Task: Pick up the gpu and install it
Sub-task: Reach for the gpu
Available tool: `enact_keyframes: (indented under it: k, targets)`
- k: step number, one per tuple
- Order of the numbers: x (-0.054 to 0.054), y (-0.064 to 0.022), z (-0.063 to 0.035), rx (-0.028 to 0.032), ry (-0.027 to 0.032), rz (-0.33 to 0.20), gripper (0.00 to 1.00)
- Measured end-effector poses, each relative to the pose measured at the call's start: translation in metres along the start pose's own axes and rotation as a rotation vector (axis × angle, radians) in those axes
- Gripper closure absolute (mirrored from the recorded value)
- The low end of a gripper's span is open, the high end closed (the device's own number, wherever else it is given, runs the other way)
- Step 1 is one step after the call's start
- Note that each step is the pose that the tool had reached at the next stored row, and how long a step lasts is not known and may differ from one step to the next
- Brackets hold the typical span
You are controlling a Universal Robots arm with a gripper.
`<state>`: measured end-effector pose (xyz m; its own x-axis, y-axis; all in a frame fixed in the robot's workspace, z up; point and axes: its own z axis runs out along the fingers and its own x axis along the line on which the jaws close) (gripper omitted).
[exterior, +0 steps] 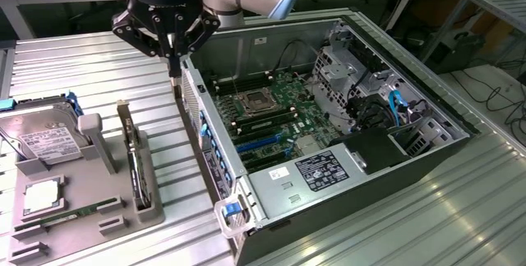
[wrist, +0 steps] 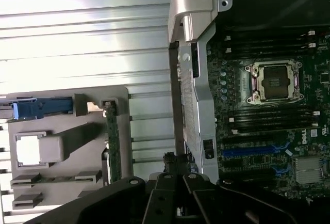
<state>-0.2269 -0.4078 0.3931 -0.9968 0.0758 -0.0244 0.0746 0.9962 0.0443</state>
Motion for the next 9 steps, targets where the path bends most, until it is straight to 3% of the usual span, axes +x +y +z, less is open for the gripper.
enact_keyframes:
  k: [9]
  targets:
    - [0.023,-0.0085,-0.0009,-0.0001,-0.0001,-0.001,0.89]
